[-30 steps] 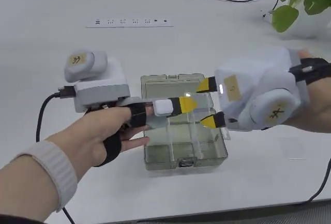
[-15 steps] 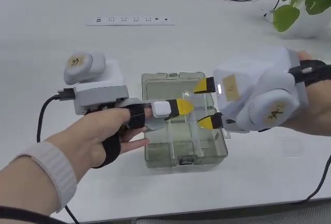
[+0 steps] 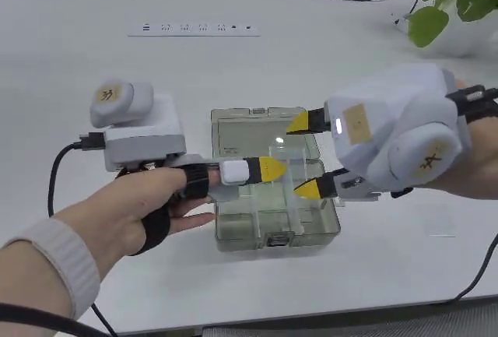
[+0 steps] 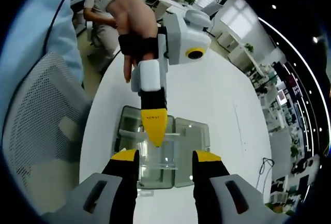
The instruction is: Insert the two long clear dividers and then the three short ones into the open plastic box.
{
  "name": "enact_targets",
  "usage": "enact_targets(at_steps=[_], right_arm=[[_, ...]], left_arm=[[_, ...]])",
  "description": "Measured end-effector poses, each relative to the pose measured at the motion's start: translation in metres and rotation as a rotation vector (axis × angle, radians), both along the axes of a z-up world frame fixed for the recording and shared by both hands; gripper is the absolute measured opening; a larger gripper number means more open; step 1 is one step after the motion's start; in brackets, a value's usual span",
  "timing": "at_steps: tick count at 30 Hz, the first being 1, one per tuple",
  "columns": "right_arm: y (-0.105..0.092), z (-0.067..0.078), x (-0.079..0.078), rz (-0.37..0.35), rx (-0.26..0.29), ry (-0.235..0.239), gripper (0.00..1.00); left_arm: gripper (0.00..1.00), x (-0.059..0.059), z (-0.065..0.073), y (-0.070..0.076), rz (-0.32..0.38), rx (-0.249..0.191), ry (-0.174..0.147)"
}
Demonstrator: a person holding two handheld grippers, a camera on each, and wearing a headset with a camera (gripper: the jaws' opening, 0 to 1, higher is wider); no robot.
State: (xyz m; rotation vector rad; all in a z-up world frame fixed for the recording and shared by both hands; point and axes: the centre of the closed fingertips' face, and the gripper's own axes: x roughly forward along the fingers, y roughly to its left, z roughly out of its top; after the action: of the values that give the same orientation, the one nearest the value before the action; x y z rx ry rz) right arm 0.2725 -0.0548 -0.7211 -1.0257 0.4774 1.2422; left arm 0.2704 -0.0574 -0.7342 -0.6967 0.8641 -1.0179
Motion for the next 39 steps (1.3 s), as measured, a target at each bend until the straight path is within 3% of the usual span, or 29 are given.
enact_targets(at_steps=[1,3,8,10,11,12,16,18,22,24,26,30,34,39], right_arm=[[0.000,0.002,-0.001,-0.011,0.013,0.024,0.41],[-0.001,0.006,-0.002,-0.038,0.048,0.084,0.39],[-0.003,0.012,-0.009,-0.066,0.104,0.298,0.30],[-0.004,0.013,-0.012,-0.058,0.099,0.360,0.28],[-0.003,0.015,-0.014,-0.047,0.101,0.386,0.27],[-0.004,0.015,-0.022,-0.011,0.080,0.445,0.27],[-0.006,0.015,-0.025,0.013,0.028,0.512,0.25],[-0.005,0.015,-0.027,0.027,0.009,0.555,0.20],[0.001,0.016,-0.041,0.042,-0.017,0.714,0.16],[0.004,0.013,-0.038,0.052,-0.033,0.706,0.16],[0.005,0.011,-0.041,0.050,-0.057,0.741,0.14],[0.009,0.010,-0.048,0.051,-0.075,0.816,0.06],[0.010,0.008,-0.051,0.063,-0.096,0.844,0.06],[0.010,0.006,-0.057,0.072,-0.116,0.868,0.04]], left_arm=[[0.00,-0.002,0.000,0.000,-0.008,0.000,-0.004],[0.00,-0.006,0.000,0.001,-0.044,0.002,-0.042],[0.00,-0.018,0.005,0.005,-0.124,-0.010,-0.119],[0.00,-0.021,0.007,0.007,-0.144,-0.015,-0.143],[0.00,-0.023,0.008,0.008,-0.164,-0.015,-0.174],[0.00,-0.024,0.007,0.010,-0.171,-0.006,-0.186],[0.00,-0.032,0.012,0.011,-0.216,-0.015,-0.253],[0.00,-0.034,0.018,0.010,-0.232,-0.032,-0.316],[0.00,-0.038,0.020,0.010,-0.256,-0.034,-0.353],[0.00,-0.041,0.023,0.009,-0.270,-0.043,-0.375],[0.00,-0.045,0.027,0.009,-0.284,-0.057,-0.408],[0.00,-0.049,0.025,0.009,-0.316,-0.041,-0.462],[0.00,-0.051,0.025,0.009,-0.325,-0.049,-0.468],[0.00,-0.051,0.028,0.008,-0.318,-0.059,-0.500]])
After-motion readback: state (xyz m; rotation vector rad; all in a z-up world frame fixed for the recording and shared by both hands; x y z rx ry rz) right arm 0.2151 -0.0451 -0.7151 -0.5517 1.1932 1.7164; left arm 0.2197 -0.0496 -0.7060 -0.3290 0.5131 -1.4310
